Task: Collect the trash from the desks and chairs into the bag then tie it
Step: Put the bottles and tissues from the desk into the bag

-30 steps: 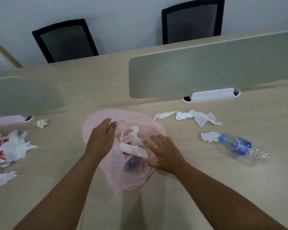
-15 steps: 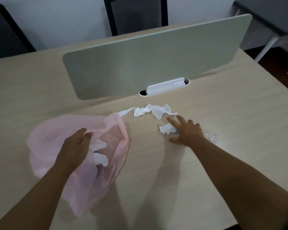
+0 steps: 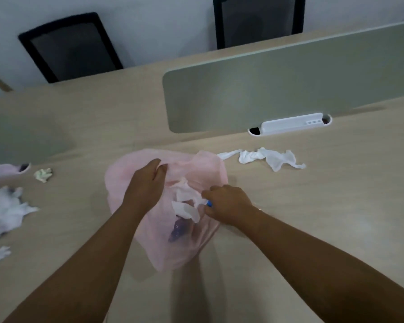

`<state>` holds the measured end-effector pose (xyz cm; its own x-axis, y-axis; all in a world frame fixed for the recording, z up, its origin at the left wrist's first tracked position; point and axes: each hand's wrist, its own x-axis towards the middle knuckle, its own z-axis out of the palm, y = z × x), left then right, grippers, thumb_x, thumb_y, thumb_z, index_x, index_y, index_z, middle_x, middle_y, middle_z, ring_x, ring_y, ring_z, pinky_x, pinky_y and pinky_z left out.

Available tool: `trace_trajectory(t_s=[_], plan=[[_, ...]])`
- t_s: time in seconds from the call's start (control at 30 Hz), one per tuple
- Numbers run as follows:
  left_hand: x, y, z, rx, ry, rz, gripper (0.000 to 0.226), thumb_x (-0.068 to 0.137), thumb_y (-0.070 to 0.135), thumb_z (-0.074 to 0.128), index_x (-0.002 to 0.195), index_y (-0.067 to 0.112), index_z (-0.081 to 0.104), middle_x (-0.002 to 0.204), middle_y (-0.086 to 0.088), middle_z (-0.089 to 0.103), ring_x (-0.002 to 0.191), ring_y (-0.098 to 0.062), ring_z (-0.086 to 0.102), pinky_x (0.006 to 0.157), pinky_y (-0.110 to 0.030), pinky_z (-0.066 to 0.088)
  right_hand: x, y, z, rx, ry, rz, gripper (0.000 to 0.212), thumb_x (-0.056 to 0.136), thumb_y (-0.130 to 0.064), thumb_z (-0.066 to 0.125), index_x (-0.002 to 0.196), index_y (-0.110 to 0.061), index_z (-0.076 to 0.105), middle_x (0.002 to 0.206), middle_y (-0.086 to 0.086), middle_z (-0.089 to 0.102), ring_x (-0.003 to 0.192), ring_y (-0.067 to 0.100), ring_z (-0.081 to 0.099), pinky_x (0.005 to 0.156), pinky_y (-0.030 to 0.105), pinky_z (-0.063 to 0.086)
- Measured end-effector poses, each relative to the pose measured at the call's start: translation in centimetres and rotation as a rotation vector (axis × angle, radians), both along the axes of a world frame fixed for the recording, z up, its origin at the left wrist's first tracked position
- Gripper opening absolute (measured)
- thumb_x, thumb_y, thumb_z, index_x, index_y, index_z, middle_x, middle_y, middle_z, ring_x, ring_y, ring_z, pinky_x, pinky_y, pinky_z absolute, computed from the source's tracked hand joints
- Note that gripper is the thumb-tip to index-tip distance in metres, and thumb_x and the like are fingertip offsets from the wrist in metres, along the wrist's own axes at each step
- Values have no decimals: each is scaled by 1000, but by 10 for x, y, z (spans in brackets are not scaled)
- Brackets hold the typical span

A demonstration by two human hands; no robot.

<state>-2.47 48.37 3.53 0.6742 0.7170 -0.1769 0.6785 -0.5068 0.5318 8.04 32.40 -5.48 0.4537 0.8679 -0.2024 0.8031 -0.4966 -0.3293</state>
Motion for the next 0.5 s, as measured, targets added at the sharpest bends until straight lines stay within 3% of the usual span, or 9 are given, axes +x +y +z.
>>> trace_trajectory(t_s=[0.07, 0.13, 0.2, 0.27, 0.37, 0.43, 0.5], plan=[[-11, 8, 4, 20, 21, 33, 46, 108, 31, 38, 148, 10, 48, 152, -11, 50, 140, -31, 45, 116, -36, 32, -23, 39, 8, 39, 65, 32, 40, 89, -45, 48, 125, -28, 53, 119, 5, 57, 105, 29, 56, 80, 37, 45], [-22, 16, 6, 26, 18, 71, 47, 108, 33, 37, 149, 11, 48, 152, -10, 50, 140, -30, 45, 117, -38, 31, -37, 72, 10, 77, 112, 40, 57, 85, -55, 53, 137, -33, 42, 138, 3, 47, 121, 30, 45, 97, 44, 41], [-32, 24, 7, 25, -9, 111, 48, 108, 34, 36, 148, 12, 49, 151, -10, 52, 139, -30, 47, 117, -39, 32, -44, 92, 6, 75, 69, 67, 79, 78, -67, 55, 145, -37, 27, 152, 3, 30, 137, 35, 27, 114, 54, 23], [-40, 31, 7, 29, -29, 136, 48, 108, 34, 36, 147, 12, 50, 149, -10, 54, 136, -30, 50, 115, -40, 35, -43, 97, 0, 83, -26, 97, 86, 74, -75, 48, 146, -38, 21, 155, 4, 26, 141, 36, 23, 116, 56, 14], [-44, 35, 4, 38, -47, 119, 46, 107, 34, 36, 143, 12, 55, 143, -10, 59, 130, -30, 54, 111, -40, 39, -32, 78, -7, 253, -142, 129, 80, 72, -74, 41, 142, -35, 36, 145, 3, 43, 129, 30, 43, 109, 48, 31], [-42, 34, -1, 27, -56, 115, 46, 108, 33, 35, 143, 12, 55, 142, -11, 60, 130, -31, 55, 111, -41, 40, -17, 55, -11, 368, -245, 153, 70, 74, -65, 51, 133, -30, 49, 127, 5, 57, 111, 29, 54, 95, 43, 44], [-34, 31, -6, 18, -47, 124, 47, 108, 33, 35, 146, 11, 51, 146, -13, 56, 134, -32, 52, 114, -41, 37, 2, 30, -15, 489, -360, 154, 57, 73, -57, 59, 118, -23, 60, 107, 9, 61, 93, 31, 56, 79, 40, 48]])
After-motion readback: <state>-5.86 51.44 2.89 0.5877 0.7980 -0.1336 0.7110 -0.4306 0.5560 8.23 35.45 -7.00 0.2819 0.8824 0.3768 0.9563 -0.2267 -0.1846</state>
